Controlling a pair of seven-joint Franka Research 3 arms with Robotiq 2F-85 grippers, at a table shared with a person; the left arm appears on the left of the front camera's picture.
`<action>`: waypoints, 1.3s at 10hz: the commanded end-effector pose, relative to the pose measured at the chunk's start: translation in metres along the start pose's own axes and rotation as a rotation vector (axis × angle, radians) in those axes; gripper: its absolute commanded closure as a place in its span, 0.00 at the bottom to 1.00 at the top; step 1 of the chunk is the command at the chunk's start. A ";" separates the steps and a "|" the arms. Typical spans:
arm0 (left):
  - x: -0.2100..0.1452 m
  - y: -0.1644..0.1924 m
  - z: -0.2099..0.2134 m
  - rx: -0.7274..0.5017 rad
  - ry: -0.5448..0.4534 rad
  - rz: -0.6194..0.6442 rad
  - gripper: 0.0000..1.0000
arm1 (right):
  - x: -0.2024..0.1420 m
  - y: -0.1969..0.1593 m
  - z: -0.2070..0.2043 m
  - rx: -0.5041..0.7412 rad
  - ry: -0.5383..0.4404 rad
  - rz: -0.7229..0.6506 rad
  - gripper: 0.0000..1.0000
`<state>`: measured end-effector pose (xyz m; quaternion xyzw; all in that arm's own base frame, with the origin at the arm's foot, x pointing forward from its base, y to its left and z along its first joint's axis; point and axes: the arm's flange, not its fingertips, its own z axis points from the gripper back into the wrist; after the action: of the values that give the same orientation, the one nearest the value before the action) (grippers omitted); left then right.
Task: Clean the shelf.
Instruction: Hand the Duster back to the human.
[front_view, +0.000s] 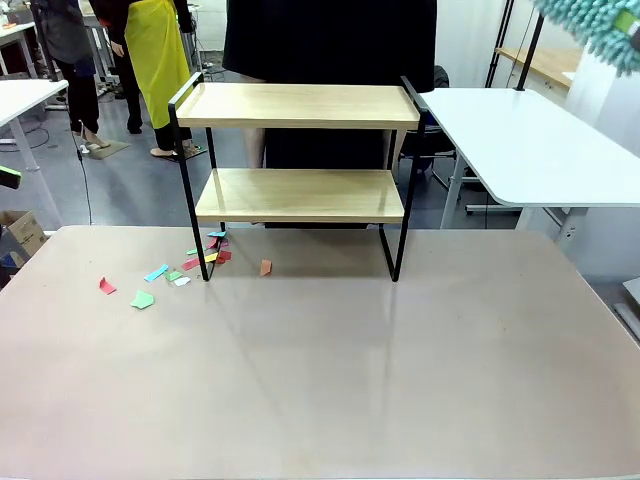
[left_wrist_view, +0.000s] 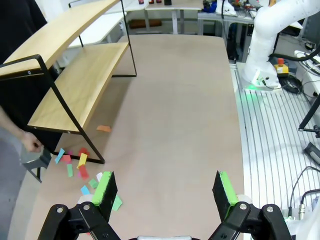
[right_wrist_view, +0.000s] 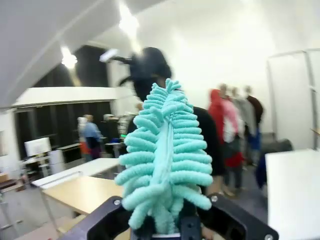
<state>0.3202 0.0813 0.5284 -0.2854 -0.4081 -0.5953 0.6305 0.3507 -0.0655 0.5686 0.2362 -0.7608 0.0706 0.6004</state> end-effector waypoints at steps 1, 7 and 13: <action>0.004 0.001 0.000 0.006 -0.028 -0.004 0.00 | -0.038 0.013 0.025 -0.136 0.005 0.004 0.84; 0.004 0.001 0.000 0.006 -0.028 -0.004 0.00 | -0.129 -0.027 0.041 -0.287 0.275 -0.036 0.84; 0.004 0.001 0.000 0.006 -0.028 -0.004 0.00 | -0.133 -0.054 0.015 -0.275 0.343 -0.089 0.84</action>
<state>0.3201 0.0814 0.5283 -0.2861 -0.4082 -0.5950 0.6305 0.3856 -0.0790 0.4280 0.1788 -0.6375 -0.0135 0.7493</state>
